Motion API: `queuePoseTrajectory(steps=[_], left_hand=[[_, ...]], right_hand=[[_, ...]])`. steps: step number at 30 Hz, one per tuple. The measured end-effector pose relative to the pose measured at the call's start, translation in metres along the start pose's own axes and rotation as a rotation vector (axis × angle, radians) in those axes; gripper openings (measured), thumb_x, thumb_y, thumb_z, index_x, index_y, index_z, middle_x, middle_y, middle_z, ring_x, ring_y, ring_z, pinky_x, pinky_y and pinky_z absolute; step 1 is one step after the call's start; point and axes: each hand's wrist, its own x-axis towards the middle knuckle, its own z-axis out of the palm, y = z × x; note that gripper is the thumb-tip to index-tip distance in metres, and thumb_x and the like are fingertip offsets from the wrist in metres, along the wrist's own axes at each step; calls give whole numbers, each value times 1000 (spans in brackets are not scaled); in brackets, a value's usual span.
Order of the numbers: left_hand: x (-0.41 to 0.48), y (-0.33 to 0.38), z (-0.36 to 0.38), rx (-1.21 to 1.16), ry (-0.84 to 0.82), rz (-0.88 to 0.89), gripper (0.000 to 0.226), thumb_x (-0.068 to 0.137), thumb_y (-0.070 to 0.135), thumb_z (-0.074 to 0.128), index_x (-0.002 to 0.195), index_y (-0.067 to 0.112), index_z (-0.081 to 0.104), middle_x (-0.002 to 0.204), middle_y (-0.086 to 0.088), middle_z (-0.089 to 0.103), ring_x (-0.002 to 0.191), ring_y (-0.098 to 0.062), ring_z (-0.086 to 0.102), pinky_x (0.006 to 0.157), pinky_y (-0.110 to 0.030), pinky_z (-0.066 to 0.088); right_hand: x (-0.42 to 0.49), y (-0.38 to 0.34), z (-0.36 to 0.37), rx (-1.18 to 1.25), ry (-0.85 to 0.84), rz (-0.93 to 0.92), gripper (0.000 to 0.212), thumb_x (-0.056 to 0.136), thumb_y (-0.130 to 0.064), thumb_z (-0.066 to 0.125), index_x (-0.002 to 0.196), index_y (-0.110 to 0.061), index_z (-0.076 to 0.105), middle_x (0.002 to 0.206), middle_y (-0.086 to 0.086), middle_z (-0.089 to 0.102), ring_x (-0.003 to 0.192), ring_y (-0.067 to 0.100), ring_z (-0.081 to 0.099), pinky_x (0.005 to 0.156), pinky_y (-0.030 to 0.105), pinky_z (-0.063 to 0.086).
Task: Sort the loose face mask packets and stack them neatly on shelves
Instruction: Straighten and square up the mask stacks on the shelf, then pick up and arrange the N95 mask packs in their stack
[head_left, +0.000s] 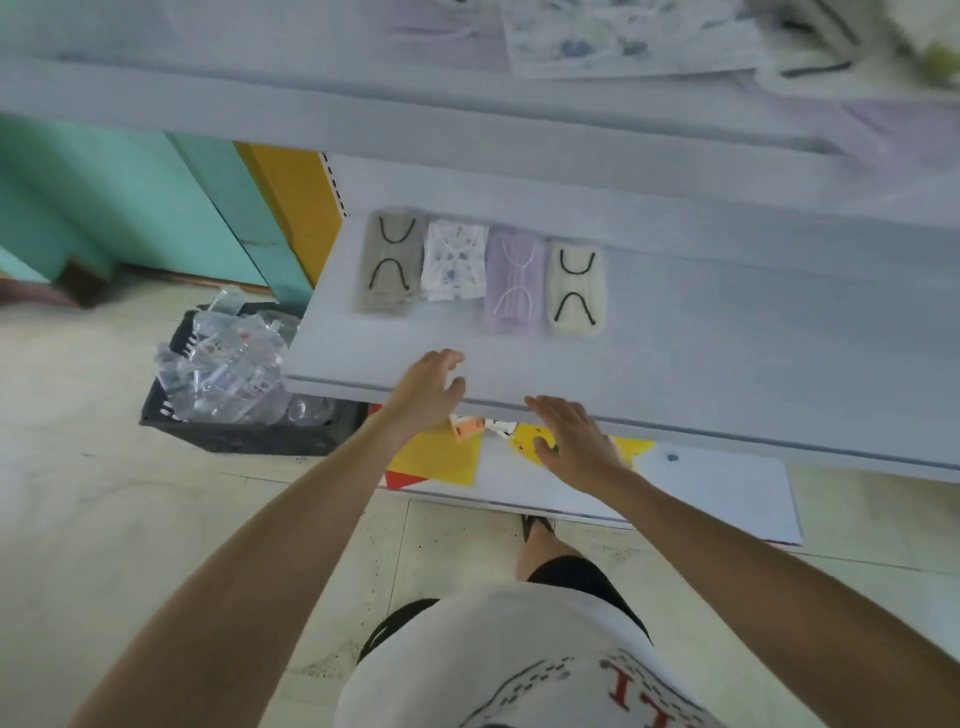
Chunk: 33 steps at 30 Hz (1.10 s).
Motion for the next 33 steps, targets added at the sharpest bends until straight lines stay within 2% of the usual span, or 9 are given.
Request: queuePoseTrajectory(steps=[6, 13, 16, 19, 21, 23, 25, 30, 33], left_hand=[[-56, 8, -52, 149, 167, 251, 36, 99, 22, 43, 134, 12, 47, 135, -3, 51, 122, -19, 50, 98, -32, 41], [-116, 63, -149, 334, 543, 625, 27, 99, 21, 44, 119, 14, 61, 115, 0, 64, 99, -17, 61, 76, -26, 43], [-128, 88, -189, 283, 673, 681, 26, 96, 20, 46, 117, 14, 61, 111, 1, 64, 98, -13, 60, 78, -26, 45], [-123, 109, -220, 294, 679, 645, 28, 97, 20, 45, 121, 16, 58, 116, 1, 61, 103, -13, 57, 85, -31, 47], [-116, 118, -234, 311, 652, 606, 29, 97, 19, 44, 123, 16, 56, 118, 0, 60, 106, -15, 56, 88, -34, 47], [-108, 123, -242, 333, 611, 558, 29, 97, 18, 44, 124, 15, 55, 119, -2, 58, 108, -18, 55, 90, -38, 47], [-100, 122, -244, 343, 582, 531, 30, 97, 18, 43, 125, 14, 54, 121, -3, 57, 109, -20, 54, 92, -38, 46], [-82, 121, -241, 512, 429, 398, 41, 100, 31, 39, 138, 15, 44, 143, -7, 43, 131, -24, 38, 102, -36, 36], [-73, 124, -238, 517, 326, 345, 44, 102, 36, 32, 136, 11, 47, 140, -12, 45, 129, -28, 38, 104, -38, 33]], right_hand=[[-43, -77, -19, 70, 257, -264, 48, 94, -13, 49, 141, -15, 39, 138, 1, 48, 128, 19, 39, 105, 27, 27], [-62, -163, -106, -25, 718, -653, 34, 80, 4, 58, 113, 1, 64, 104, 12, 68, 99, 26, 60, 86, 31, 46], [-61, -192, -154, -72, 865, -736, 30, 79, 6, 57, 107, 3, 66, 101, 14, 68, 94, 32, 64, 81, 37, 50], [-51, -206, -206, -123, 992, -708, 27, 81, 3, 56, 106, 2, 66, 101, 15, 67, 94, 35, 62, 81, 38, 49], [-38, -205, -239, -176, 934, -545, 31, 89, -14, 57, 117, -3, 61, 114, 15, 62, 108, 35, 54, 91, 42, 45], [-23, -198, -263, -296, 726, -253, 53, 91, -43, 53, 135, -14, 46, 137, 9, 47, 128, 30, 37, 105, 43, 32], [-14, -188, -271, -354, 536, -66, 71, 86, -62, 46, 142, -20, 33, 148, 6, 34, 136, 28, 25, 108, 43, 23], [1, -167, -261, -359, 457, -95, 69, 87, -68, 33, 137, -21, 39, 145, 3, 33, 134, 25, 23, 106, 42, 23], [7, -163, -261, -410, 474, -108, 68, 88, -68, 26, 138, -23, 37, 145, 1, 33, 133, 25, 24, 106, 40, 23]])
